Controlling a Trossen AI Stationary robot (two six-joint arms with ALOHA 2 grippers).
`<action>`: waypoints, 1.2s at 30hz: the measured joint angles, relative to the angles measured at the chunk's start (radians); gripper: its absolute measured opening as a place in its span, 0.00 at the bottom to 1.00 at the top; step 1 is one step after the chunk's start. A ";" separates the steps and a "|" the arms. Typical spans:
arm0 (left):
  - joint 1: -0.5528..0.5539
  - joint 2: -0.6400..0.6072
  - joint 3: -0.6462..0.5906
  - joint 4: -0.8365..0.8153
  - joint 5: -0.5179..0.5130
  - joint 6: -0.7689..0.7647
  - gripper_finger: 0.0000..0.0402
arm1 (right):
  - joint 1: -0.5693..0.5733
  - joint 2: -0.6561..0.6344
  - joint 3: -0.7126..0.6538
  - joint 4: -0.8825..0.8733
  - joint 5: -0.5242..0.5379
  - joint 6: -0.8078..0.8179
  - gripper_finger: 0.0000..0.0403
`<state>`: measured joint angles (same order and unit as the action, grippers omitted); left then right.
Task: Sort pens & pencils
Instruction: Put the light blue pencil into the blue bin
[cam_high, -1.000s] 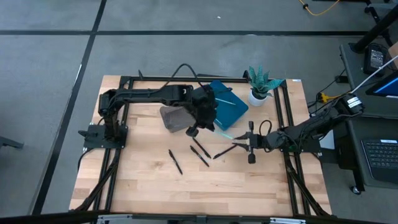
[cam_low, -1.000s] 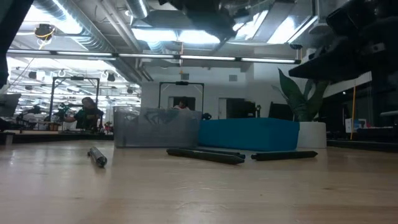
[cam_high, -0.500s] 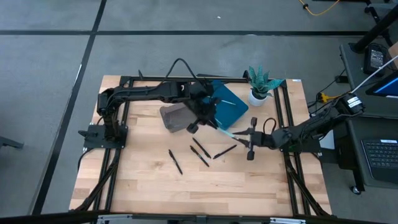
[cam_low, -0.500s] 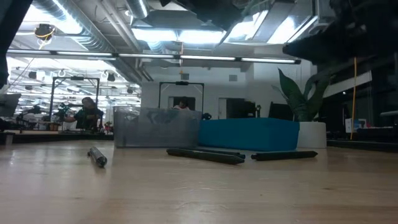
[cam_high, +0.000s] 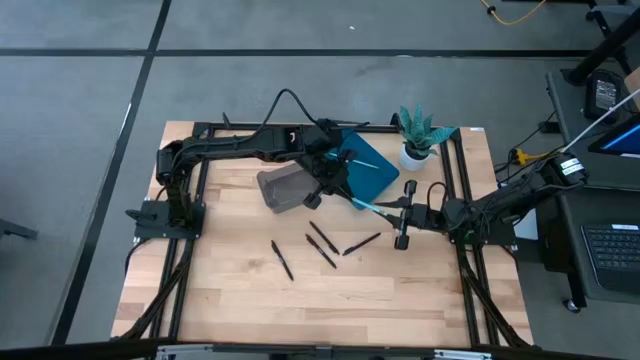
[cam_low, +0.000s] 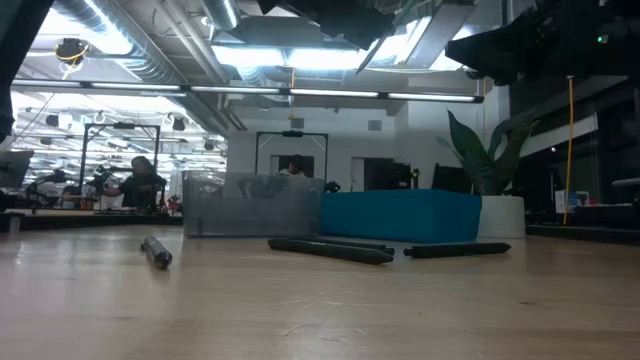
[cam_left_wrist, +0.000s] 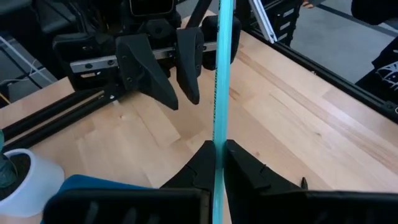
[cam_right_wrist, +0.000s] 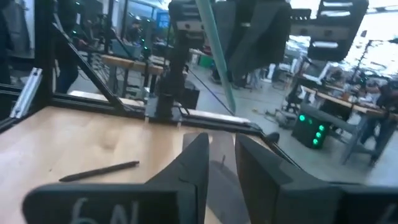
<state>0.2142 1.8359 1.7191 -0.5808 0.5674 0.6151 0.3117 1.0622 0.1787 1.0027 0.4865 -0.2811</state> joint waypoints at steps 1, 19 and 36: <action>0.002 0.000 0.000 0.000 0.000 0.000 0.04 | -0.011 0.000 0.000 0.005 -0.022 -0.012 0.20; 0.008 0.003 -0.001 0.023 -0.011 0.023 0.04 | -0.128 0.020 0.118 -0.004 -0.221 -0.040 0.49; 0.008 0.004 -0.001 0.016 -0.035 0.024 0.04 | -0.167 0.159 0.231 -0.010 -0.253 -0.064 0.48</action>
<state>0.2226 1.8400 1.7180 -0.5649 0.5329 0.6388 0.1448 1.2207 0.4096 0.9925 0.2337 -0.3450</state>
